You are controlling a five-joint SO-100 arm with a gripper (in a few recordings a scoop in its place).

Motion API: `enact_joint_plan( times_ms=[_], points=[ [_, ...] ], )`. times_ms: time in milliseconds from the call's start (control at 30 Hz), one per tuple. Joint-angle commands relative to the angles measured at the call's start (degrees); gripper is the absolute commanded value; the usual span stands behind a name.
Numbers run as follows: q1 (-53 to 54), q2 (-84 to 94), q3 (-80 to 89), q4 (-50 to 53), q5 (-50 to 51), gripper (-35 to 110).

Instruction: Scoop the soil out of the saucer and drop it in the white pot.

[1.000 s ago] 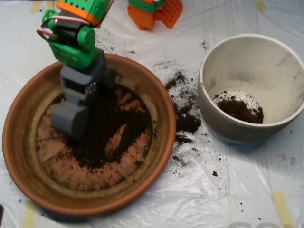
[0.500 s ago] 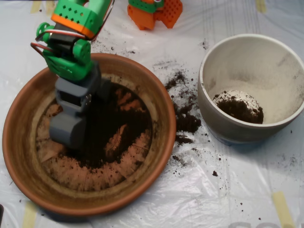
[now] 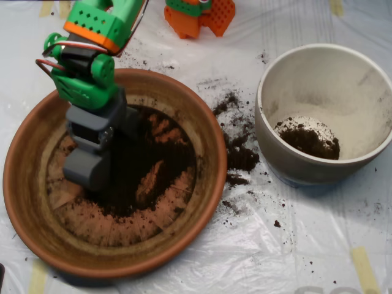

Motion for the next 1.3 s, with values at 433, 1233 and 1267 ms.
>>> enact_joint_plan(
  times_ms=[433, 1233, 1267],
  points=[
    [0.88, -1.49, -6.42, 1.76, -0.18, 22],
    [-3.87, 5.45, -8.00, 5.89, 1.23, -1],
    [-4.22, 5.80, -9.84, 7.47, 1.58, -1]
  ],
)
